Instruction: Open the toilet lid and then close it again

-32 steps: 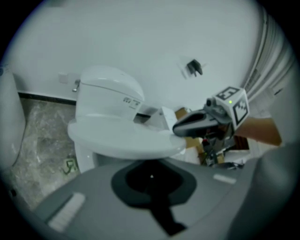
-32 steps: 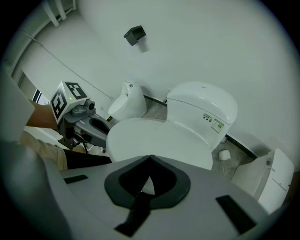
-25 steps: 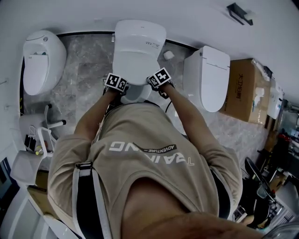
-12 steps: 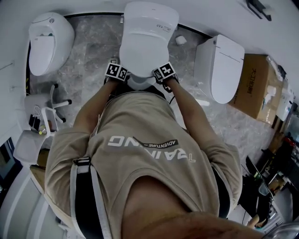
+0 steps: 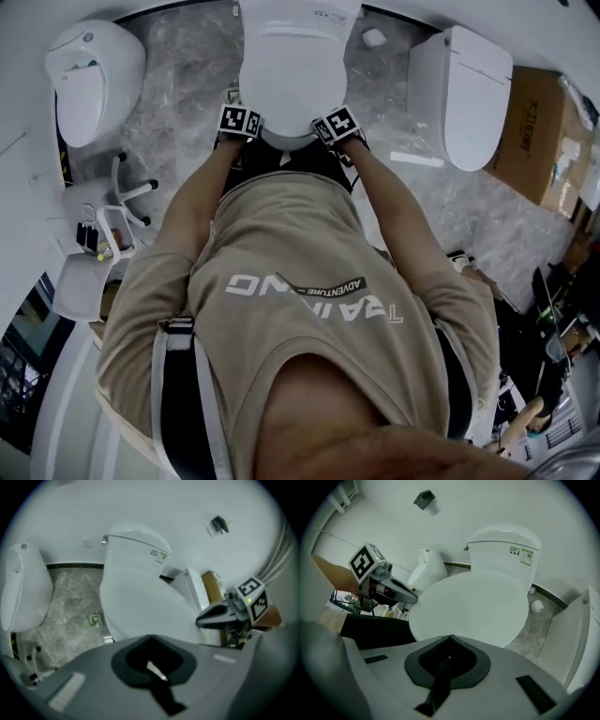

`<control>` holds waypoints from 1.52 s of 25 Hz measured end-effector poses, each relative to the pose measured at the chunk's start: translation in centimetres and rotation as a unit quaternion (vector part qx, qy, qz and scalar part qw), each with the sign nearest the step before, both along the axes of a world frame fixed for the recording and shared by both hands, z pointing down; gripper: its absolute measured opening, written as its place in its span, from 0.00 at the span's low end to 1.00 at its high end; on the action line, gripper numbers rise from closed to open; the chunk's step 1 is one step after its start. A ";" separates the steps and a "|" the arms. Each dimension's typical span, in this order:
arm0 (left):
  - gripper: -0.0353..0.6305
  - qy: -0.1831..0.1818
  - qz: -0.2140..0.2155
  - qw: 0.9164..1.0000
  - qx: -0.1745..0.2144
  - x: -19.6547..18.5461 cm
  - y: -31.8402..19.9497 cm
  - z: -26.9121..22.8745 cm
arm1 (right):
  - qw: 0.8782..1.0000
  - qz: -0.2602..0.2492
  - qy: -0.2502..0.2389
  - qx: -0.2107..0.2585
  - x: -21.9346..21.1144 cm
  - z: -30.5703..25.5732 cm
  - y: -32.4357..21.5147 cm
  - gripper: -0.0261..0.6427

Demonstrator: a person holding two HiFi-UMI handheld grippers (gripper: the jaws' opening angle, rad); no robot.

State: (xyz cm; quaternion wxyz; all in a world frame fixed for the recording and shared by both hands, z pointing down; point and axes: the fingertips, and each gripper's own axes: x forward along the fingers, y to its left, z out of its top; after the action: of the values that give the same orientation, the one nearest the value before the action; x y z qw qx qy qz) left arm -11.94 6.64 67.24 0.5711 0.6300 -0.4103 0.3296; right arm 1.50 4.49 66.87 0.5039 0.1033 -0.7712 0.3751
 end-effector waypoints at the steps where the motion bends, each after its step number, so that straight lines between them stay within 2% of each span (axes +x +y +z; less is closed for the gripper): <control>1: 0.06 0.001 0.000 1.000 -0.005 0.0 0.3 0.3 | 1.000 -0.001 0.000 0.000 0.1 0.3 0.3 0.05; 8: 0.06 -0.006 0.016 0.999 -0.041 0.8 2.6 2.7 | 0.997 0.070 0.002 -0.030 1.6 2.3 3.0 0.05; 14: 0.06 -0.013 0.061 0.997 -0.049 1.4 3.2 4.9 | 0.995 0.096 0.024 -0.032 2.5 4.4 3.9 0.05; 22: 0.06 0.020 0.048 0.996 -0.077 1.7 4.2 7.1 | 0.992 0.106 0.027 -0.061 3.0 6.8 5.0 0.05; 25: 0.06 0.030 0.065 0.993 -0.095 2.2 4.8 8.0 | 0.992 0.092 0.031 -0.078 3.3 7.7 5.5 0.05; 28: 0.06 0.036 0.095 0.989 -0.103 2.3 5.4 8.9 | 0.994 0.072 0.038 -0.074 3.2 8.5 6.2 0.05; 34: 0.06 0.064 0.097 0.986 -0.118 2.5 6.4 10.6 | 0.990 0.106 0.038 -0.086 3.5 10.4 7.0 0.05; 38: 0.06 0.063 0.124 0.983 -0.123 2.8 7.0 11.9 | 0.990 0.101 0.043 -0.090 3.8 11.8 7.7 0.05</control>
State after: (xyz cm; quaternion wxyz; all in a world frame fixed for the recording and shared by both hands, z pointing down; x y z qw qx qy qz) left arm -9.09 13.63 79.15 0.6236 0.6203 -0.2482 0.4059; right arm 5.26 12.15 78.69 0.5032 0.1508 -0.6980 0.4867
